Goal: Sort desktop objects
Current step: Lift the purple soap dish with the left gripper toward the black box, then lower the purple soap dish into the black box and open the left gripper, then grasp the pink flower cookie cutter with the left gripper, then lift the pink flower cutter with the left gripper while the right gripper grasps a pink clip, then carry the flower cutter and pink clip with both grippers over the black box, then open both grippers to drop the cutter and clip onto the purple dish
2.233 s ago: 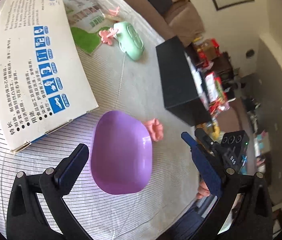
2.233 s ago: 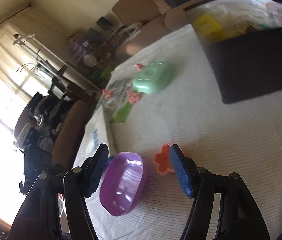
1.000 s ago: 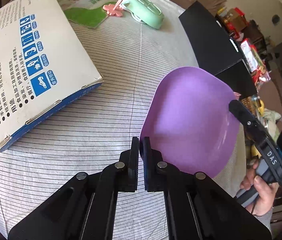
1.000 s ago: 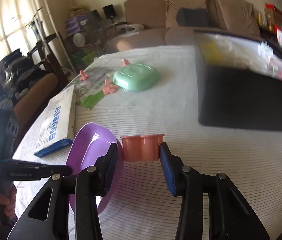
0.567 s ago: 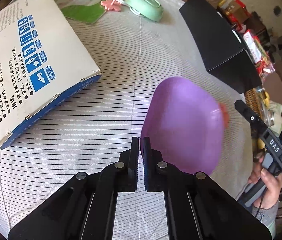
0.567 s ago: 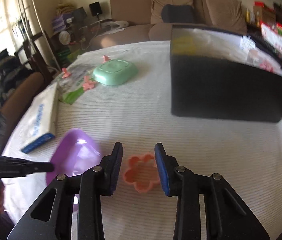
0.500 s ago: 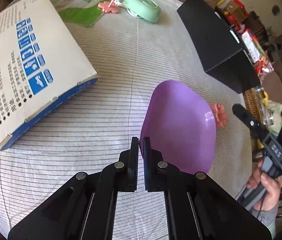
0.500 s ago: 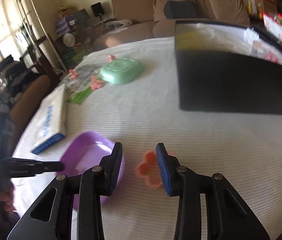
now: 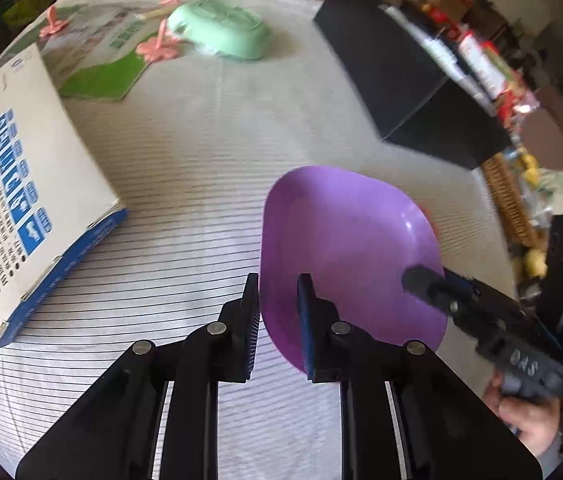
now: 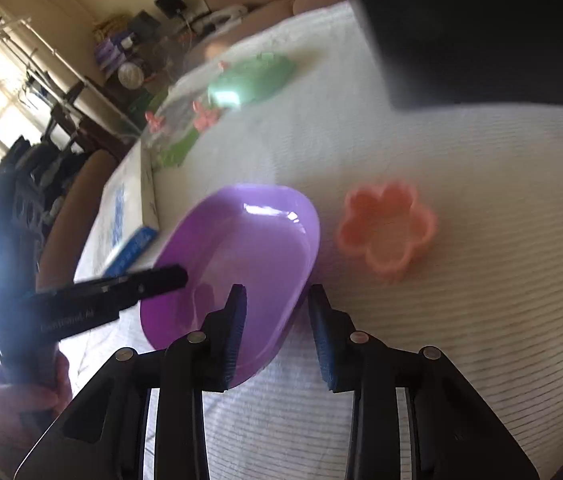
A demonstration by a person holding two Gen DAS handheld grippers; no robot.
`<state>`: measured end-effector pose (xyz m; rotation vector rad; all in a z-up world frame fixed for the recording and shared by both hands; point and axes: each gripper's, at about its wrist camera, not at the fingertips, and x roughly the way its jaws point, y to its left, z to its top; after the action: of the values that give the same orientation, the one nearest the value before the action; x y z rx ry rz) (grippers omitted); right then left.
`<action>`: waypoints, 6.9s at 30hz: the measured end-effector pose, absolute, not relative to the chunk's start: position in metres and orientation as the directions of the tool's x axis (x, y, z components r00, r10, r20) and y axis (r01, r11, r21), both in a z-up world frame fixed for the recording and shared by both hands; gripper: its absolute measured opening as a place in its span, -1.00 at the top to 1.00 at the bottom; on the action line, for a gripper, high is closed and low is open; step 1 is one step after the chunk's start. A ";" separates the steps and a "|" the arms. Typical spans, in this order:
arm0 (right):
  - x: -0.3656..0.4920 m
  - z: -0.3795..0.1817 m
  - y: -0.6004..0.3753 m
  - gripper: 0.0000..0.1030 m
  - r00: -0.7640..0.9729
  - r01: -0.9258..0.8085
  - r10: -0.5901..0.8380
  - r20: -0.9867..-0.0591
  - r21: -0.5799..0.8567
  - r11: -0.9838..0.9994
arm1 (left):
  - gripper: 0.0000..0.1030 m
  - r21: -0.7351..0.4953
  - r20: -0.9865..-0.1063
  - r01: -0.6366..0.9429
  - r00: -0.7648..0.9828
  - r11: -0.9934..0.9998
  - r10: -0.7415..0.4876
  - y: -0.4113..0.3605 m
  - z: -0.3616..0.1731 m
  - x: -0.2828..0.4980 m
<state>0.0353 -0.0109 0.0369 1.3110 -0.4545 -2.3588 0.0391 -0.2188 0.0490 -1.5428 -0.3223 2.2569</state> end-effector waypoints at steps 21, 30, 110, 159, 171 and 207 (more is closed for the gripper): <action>-0.200 0.113 0.150 0.39 -0.410 0.249 -0.569 -0.713 0.513 -0.822 | 0.58 -0.030 -0.914 -0.394 -0.362 -0.919 0.185 0.009 0.160 -0.131; -0.195 0.112 0.157 0.42 -0.416 0.302 -0.492 -0.765 0.393 -0.868 | 0.18 0.082 -0.940 -0.420 -0.334 -0.904 0.070 0.044 0.128 -0.141; -0.106 0.109 -0.139 0.00 -0.502 0.528 -0.538 -0.677 0.253 -0.811 | 0.05 -0.258 -0.768 0.044 -0.616 -0.965 0.178 -0.314 0.091 -0.013; -0.201 0.030 -0.240 0.93 -0.487 0.509 -0.421 -0.765 0.142 -0.849 | 0.05 -0.350 -0.765 0.094 -0.603 -0.932 0.227 -0.353 0.086 -0.025; -0.147 0.145 -0.135 0.93 -0.521 0.514 -0.560 -0.644 0.287 -0.808 | 0.05 -0.368 -0.728 -0.011 -0.619 -0.930 0.296 -0.314 0.109 -0.016; -0.160 0.144 0.163 0.85 -0.546 0.228 -0.464 -0.697 0.410 -0.883 | -0.36 -0.342 -0.811 -0.216 -0.423 -0.914 0.404 -0.007 0.154 -0.151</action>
<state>-0.1599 0.1633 0.1443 1.2100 -0.3816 -2.4289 -0.1511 -0.0067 0.1539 -1.4216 -0.2616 2.3624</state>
